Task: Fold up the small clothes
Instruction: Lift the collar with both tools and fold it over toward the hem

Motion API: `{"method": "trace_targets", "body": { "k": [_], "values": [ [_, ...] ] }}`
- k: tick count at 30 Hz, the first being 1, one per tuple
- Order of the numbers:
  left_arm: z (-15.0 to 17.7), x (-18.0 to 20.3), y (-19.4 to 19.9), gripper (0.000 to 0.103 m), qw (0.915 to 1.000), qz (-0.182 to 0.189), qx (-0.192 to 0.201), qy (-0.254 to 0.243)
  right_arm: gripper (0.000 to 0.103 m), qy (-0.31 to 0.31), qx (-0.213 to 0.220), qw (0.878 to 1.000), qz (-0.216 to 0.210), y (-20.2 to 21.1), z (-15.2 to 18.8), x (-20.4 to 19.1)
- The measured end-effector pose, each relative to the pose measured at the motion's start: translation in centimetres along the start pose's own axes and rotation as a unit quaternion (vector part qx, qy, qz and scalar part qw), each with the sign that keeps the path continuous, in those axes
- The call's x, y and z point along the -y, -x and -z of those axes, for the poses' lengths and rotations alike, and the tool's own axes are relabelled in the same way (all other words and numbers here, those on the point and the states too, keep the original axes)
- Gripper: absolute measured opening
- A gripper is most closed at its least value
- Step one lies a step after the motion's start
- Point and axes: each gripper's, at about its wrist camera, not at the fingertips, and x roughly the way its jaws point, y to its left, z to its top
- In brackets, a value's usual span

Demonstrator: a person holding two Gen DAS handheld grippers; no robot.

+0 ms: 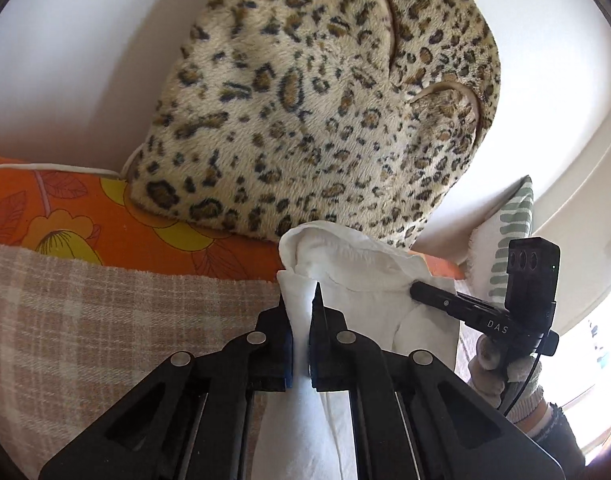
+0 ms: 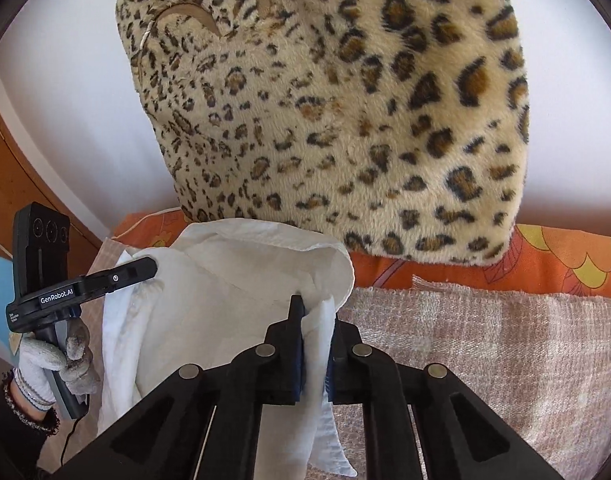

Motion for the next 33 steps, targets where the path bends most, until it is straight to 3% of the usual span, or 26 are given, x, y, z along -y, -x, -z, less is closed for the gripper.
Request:
{"method": "trace_targets", "body": {
  "k": [5,12,20,25,30,33],
  "values": [
    [1.0,2.9,5.6,0.004,0.9987,-0.001,0.035,-0.036,0.005,0.033,0.045,0.998,-0.006,4.9,0.1,-3.0],
    [4.9,6.4,11.6,0.003,0.9961,-0.005,0.045,-0.076,0.005,0.091,0.083,0.992,-0.007,11.6,3.8,-8.8],
    [10.5,8.4,15.6,0.002,0.9938,0.004,0.042,-0.103,0.005,0.170,0.121,0.978,0.014,17.0,11.4,-15.4],
    [15.4,9.2,18.2,0.002,0.9900,-0.007,0.032,-0.137,0.005,0.225,0.116,0.967,0.029,19.2,16.9,-17.8],
    [20.6,8.1,20.0,0.002,0.9907,-0.024,-0.011,-0.133,0.005,0.247,0.111,0.961,0.046,20.5,22.5,-18.4],
    [22.9,7.7,21.2,0.002,0.9897,-0.041,-0.036,-0.132,0.005,0.291,0.093,0.949,0.080,20.1,26.5,-19.1]
  ]
}}
